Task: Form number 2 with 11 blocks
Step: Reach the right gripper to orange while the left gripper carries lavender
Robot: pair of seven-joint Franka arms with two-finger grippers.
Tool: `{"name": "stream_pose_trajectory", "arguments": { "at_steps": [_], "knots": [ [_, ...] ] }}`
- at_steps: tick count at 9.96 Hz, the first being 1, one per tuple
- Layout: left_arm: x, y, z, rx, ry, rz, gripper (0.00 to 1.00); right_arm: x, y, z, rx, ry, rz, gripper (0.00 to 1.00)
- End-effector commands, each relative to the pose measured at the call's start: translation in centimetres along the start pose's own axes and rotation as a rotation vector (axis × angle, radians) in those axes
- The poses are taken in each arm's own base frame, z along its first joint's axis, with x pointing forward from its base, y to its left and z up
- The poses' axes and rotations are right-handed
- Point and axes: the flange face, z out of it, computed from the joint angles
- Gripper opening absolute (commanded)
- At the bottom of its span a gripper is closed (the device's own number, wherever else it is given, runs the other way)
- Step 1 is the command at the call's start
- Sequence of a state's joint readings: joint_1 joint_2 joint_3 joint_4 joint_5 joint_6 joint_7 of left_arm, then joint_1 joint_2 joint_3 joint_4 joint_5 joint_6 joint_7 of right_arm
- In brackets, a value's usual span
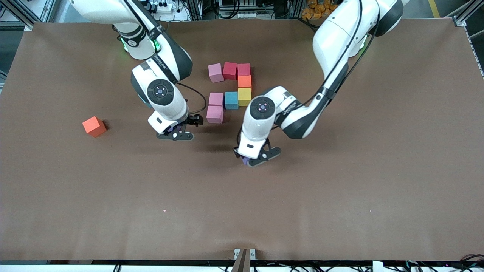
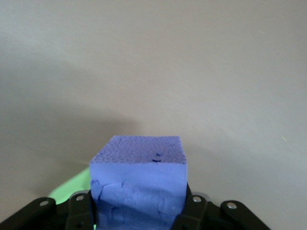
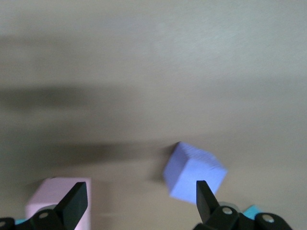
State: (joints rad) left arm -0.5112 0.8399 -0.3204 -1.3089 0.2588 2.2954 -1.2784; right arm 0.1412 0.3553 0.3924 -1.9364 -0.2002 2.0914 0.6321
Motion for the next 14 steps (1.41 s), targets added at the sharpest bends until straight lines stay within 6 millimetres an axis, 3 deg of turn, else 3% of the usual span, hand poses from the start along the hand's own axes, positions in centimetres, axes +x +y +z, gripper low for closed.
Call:
{"name": "stream_pose_trajectory", "arguments": {
  "at_steps": [1,4,6,7,9,10,12,14],
  "knots": [
    [-3.2,2.1,0.6,-0.028,0.071,0.137,0.07,2.0,4.4,0.9,-0.018,0.001,-0.064,1.0],
    [-8.0,3.5,3.2,-0.015,0.124,0.241,0.06,4.9,14.0,2.8,0.018,0.003,-0.182,1.0],
    [-10.2,4.0,3.7,-0.015,0.115,0.275,0.06,4.6,17.0,2.7,0.015,0.008,-0.228,1.0],
    [-10.8,4.1,3.9,-0.014,0.113,0.29,0.07,4.8,19.8,2.5,0.014,0.006,-0.268,1.0],
    [-12.6,4.2,5.1,-0.006,0.09,0.339,0.06,5.0,27.5,2.9,0.026,-0.005,-0.341,1.0],
    [-13.7,4.7,5.3,-0.021,0.074,0.325,0.06,3.8,30.8,5.0,0.05,-0.039,-0.393,1.0],
    [-15.3,5.1,5.6,-0.028,0.053,0.319,0.06,2.5,33.7,4.8,0.045,-0.043,-0.454,0.99],
    [-15.8,5.3,5.6,-0.03,0.049,0.324,0.06,1.6,38.4,6.2,0.071,-0.048,-0.529,0.99]
  ]
}}
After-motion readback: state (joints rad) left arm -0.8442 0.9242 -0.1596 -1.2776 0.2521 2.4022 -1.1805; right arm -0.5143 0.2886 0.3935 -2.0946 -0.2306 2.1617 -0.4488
